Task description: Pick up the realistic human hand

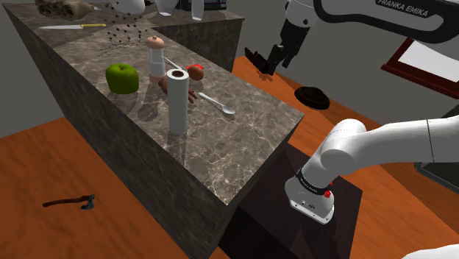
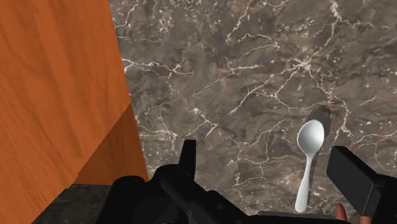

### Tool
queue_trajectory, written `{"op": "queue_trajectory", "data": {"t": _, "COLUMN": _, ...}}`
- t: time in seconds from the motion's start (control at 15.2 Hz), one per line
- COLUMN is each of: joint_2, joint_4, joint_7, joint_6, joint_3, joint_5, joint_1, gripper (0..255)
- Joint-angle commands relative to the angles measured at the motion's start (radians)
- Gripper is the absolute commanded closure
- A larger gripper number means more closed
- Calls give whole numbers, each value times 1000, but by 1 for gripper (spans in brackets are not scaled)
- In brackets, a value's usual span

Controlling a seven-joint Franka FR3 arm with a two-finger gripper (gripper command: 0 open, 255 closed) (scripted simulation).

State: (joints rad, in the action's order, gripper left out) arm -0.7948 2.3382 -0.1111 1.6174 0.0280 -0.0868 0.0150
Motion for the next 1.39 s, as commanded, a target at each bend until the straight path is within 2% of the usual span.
{"op": "queue_trajectory", "data": {"t": 0.0, "joint_2": 0, "joint_4": 0, "joint_7": 0, "joint_6": 0, "joint_3": 0, "joint_5": 0, "joint_1": 0, "gripper": 0}}
{"op": "queue_trajectory", "data": {"t": 0.73, "joint_2": 371, "joint_4": -113, "joint_7": 49, "joint_6": 242, "joint_3": -44, "joint_5": 176, "joint_1": -72, "gripper": 0}}
{"op": "queue_trajectory", "data": {"t": 1.32, "joint_2": 693, "joint_4": -315, "joint_7": 138, "joint_6": 341, "joint_3": -60, "joint_5": 360, "joint_1": -126, "gripper": 0}}
